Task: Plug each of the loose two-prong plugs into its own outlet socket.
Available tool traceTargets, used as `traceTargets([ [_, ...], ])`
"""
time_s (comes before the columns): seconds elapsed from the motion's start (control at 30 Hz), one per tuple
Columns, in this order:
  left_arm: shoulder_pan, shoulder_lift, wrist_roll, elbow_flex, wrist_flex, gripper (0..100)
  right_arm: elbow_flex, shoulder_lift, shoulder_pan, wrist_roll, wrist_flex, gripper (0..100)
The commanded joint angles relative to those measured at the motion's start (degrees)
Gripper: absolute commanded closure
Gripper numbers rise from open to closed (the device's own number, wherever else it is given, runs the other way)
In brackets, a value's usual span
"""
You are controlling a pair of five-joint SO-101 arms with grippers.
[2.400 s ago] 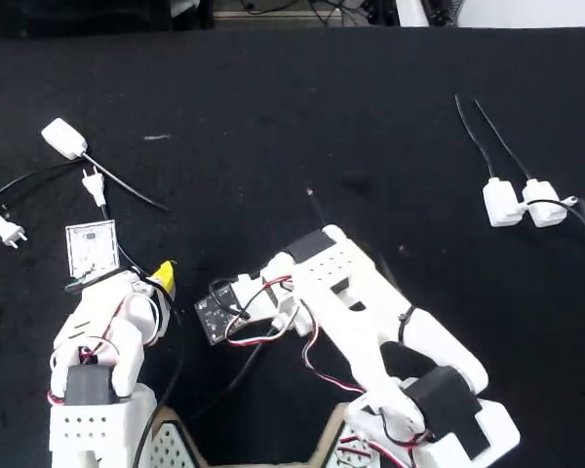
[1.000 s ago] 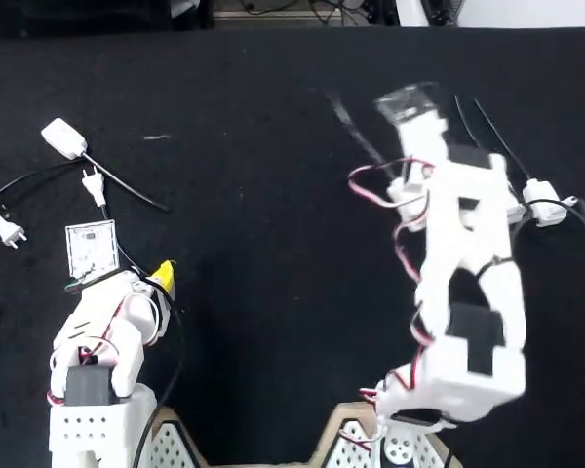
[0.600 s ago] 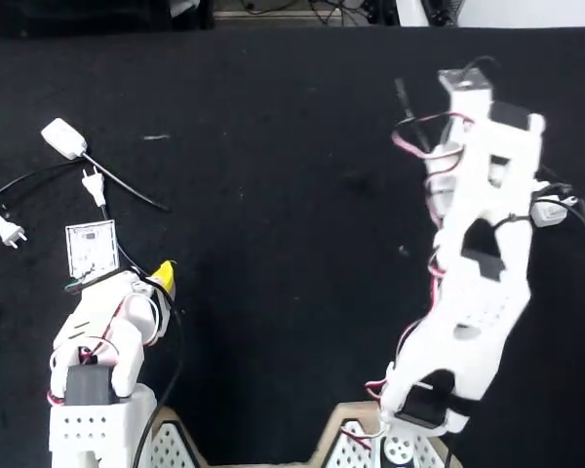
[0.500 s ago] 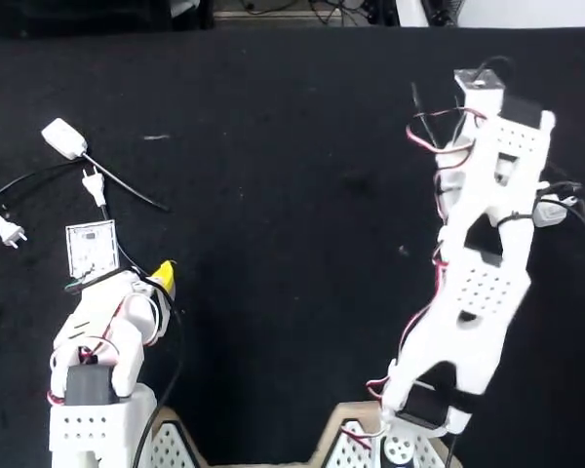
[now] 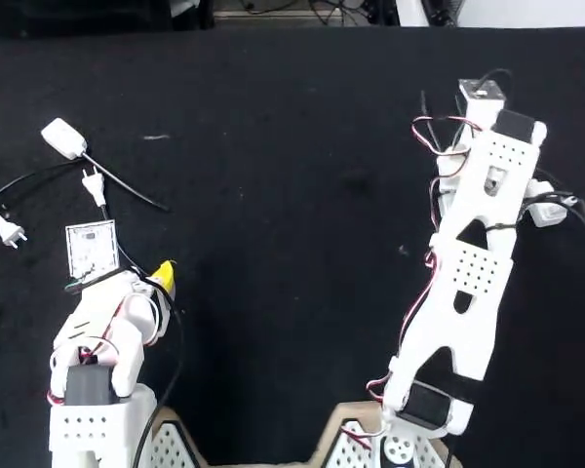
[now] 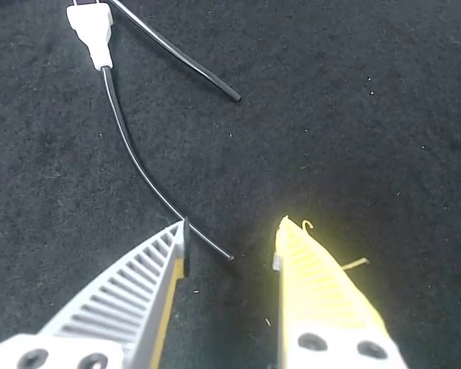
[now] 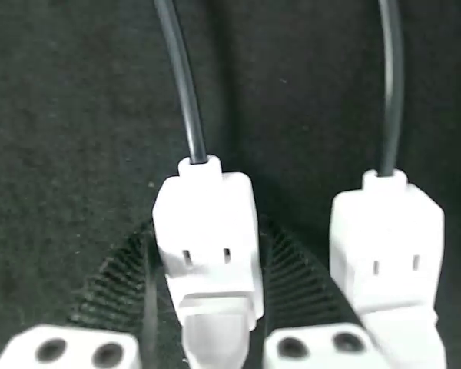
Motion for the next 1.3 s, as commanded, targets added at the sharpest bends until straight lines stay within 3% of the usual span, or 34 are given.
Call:
traceTargets([
  [0.0,-0.5,-0.4,0.2,-3.0,-0.7,80,-4.0,-2.2,1.3,-2.8,1.9,85.6],
  [0.1,-0.5,-0.4,0.1,-3.0,-0.7,80,-4.0,-3.7,1.6,-2.9,1.9,79.7],
  [0.4,-0.5,-0.4,0.0,-3.1,-0.7,80,-4.0,-10.9,0.9,-3.1,2.0,80.1],
  [0.9,-0.5,-0.4,0.2,-2.9,-0.7,80,-2.5,-37.3,-9.5,-3.1,2.1,80.1],
  [1.03,-0.5,-0.4,0.3,-2.9,-0.7,80,9.5,-49.4,-15.8,-5.4,2.1,80.3],
  [1.27,-0.5,-0.4,0.4,-2.9,-0.6,80,46.0,-77.4,-29.7,-8.6,-0.2,80.1],
])
